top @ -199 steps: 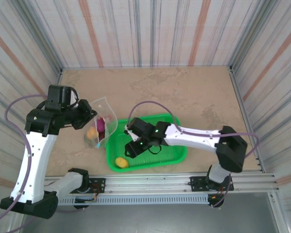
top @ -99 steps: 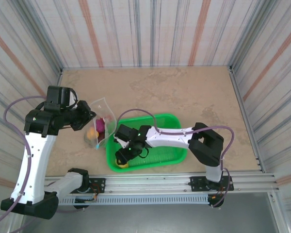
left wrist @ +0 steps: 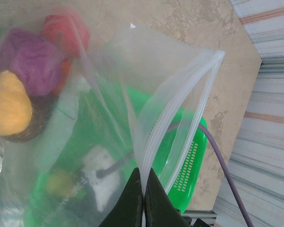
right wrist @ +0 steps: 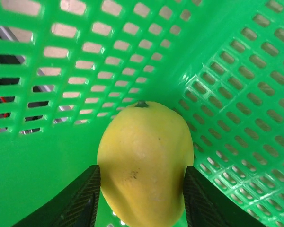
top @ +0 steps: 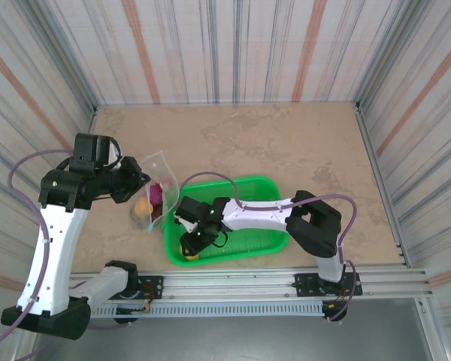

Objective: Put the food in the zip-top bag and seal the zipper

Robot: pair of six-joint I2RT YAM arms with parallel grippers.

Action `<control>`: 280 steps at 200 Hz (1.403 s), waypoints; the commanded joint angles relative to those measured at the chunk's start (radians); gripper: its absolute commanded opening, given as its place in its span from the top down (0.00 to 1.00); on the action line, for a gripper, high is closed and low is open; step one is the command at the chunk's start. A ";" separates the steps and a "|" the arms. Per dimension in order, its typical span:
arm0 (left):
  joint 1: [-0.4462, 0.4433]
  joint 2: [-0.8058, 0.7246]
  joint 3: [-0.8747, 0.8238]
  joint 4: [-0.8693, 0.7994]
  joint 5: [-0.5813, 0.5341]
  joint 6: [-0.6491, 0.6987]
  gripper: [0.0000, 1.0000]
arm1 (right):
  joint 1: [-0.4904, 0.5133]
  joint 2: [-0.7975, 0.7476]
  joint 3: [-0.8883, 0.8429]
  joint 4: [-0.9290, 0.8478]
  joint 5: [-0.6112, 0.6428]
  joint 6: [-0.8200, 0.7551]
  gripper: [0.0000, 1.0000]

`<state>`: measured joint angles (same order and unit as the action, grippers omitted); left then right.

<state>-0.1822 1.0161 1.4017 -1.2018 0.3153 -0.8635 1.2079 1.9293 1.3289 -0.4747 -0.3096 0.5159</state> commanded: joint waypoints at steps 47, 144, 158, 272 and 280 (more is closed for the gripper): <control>0.013 -0.006 -0.020 0.008 0.023 0.017 1.00 | -0.060 -0.146 -0.132 0.112 0.010 0.025 0.56; 0.018 0.013 -0.023 0.036 0.057 0.001 1.00 | -0.147 -0.379 -0.235 0.043 -0.052 -0.028 0.42; 0.018 0.013 -0.025 0.035 0.057 0.002 1.00 | -0.122 -0.321 -0.210 0.045 -0.060 -0.035 0.40; 0.018 0.011 -0.029 0.011 0.058 0.013 1.00 | -0.039 0.008 -0.068 0.049 -0.006 -0.059 0.36; 0.019 0.010 -0.032 0.011 0.059 0.014 1.00 | -0.039 0.016 -0.073 0.054 -0.012 -0.059 0.40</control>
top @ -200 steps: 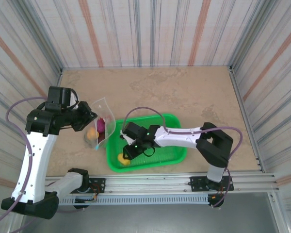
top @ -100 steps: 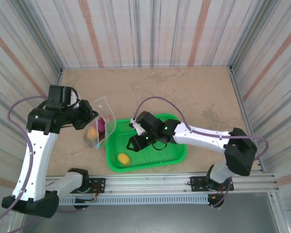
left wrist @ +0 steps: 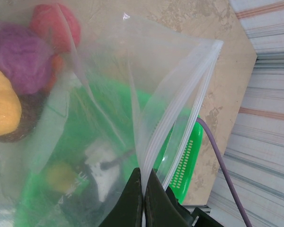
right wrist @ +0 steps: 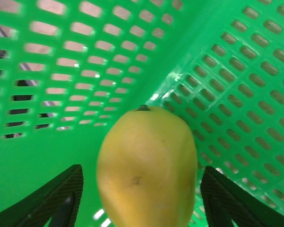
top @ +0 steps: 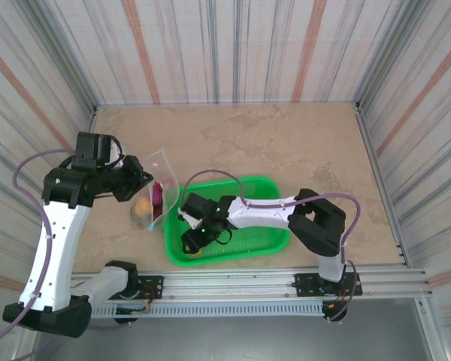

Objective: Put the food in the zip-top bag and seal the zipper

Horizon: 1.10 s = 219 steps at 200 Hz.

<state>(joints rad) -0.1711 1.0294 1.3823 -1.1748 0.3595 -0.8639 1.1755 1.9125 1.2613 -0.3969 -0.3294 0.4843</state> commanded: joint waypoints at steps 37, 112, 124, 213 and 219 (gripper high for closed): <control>0.007 -0.003 -0.018 -0.011 0.013 0.014 1.00 | -0.011 0.031 -0.007 -0.019 0.013 -0.026 0.55; 0.005 0.018 0.005 0.004 0.016 0.002 1.00 | -0.132 -0.304 -0.092 -0.079 0.084 0.007 0.63; 0.006 0.022 0.004 0.010 0.020 -0.002 1.00 | -0.158 -0.380 -0.092 -0.091 0.087 0.009 0.63; 0.006 0.027 0.013 0.020 0.043 0.003 1.00 | -0.181 -0.392 0.269 -0.042 -0.005 -0.027 0.62; 0.006 0.026 0.014 0.016 0.041 0.003 1.00 | -0.176 -0.371 0.292 -0.035 -0.008 -0.025 0.62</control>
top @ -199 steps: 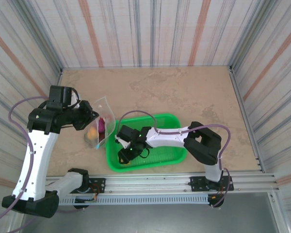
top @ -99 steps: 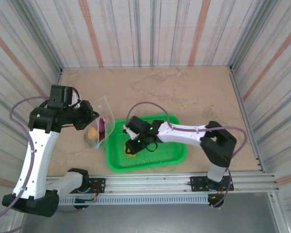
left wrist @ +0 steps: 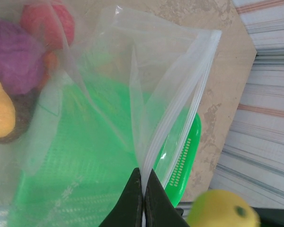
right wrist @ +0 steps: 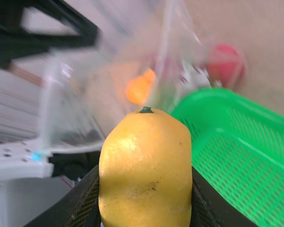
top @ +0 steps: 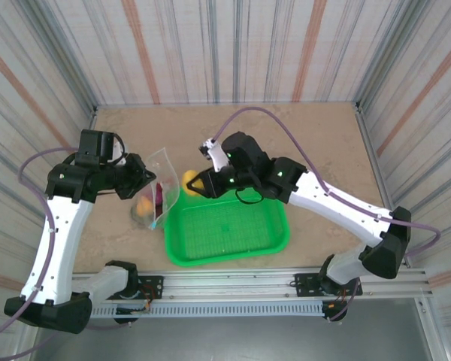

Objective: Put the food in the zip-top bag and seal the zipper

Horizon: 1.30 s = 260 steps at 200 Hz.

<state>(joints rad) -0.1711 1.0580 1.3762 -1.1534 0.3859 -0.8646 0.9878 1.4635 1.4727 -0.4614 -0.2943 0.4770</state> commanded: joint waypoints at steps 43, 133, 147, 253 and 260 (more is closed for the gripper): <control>0.007 -0.013 0.018 -0.008 0.017 0.002 1.00 | 0.039 0.222 0.202 0.022 -0.027 0.012 0.62; 0.012 -0.031 -0.017 0.032 0.069 -0.022 1.00 | 0.080 0.392 0.328 -0.140 0.142 -0.031 0.46; 0.012 -0.032 -0.022 0.028 0.065 -0.022 1.00 | 0.074 0.395 0.352 -0.145 0.123 -0.028 0.33; 0.013 -0.020 -0.002 0.018 0.053 -0.014 1.00 | -0.052 0.151 0.238 -0.222 -0.049 -0.043 0.31; 0.012 -0.018 -0.002 0.021 0.060 -0.015 1.00 | -0.054 0.153 0.242 -0.243 -0.031 -0.057 0.30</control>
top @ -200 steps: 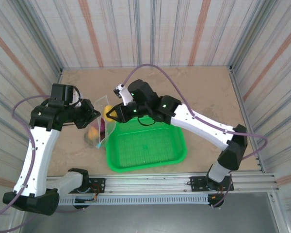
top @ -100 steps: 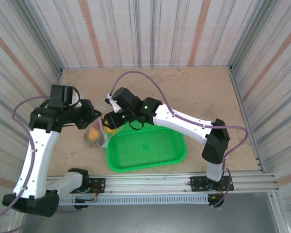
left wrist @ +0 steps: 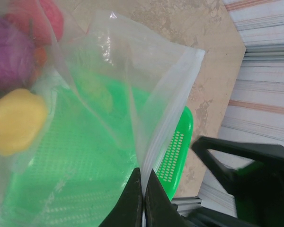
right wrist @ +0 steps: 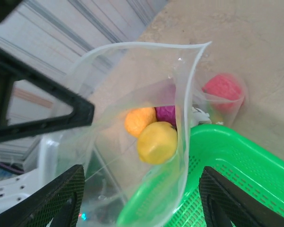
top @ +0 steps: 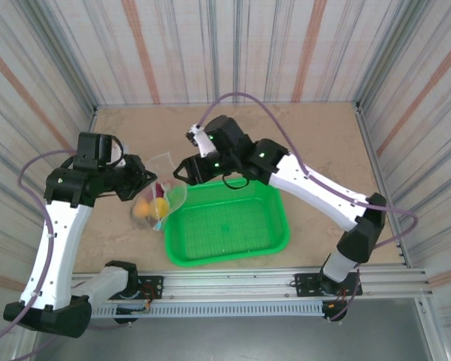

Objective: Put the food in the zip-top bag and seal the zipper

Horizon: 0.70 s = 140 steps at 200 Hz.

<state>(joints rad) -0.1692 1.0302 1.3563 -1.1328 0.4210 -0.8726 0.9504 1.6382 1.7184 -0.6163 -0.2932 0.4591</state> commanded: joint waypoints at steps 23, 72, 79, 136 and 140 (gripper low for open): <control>0.010 0.013 0.015 0.008 0.045 0.003 1.00 | -0.045 0.028 0.022 -0.130 -0.045 -0.045 0.30; -0.001 0.005 -0.012 0.024 0.071 0.004 1.00 | -0.049 0.227 0.212 -0.191 -0.060 -0.052 0.31; -0.004 0.002 -0.014 0.022 0.070 0.005 1.00 | -0.049 0.246 0.227 -0.178 -0.063 -0.042 0.31; -0.019 -0.028 -0.035 -0.005 0.047 0.023 0.97 | -0.046 0.432 0.465 -0.214 -0.041 0.029 0.76; -0.019 -0.030 -0.036 -0.009 0.041 0.025 0.94 | -0.049 0.437 0.475 -0.214 -0.036 0.045 0.83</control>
<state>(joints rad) -0.1844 1.0313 1.3346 -1.1187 0.4641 -0.8684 0.9035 2.0304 2.1078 -0.7902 -0.3439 0.4492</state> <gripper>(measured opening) 0.051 0.313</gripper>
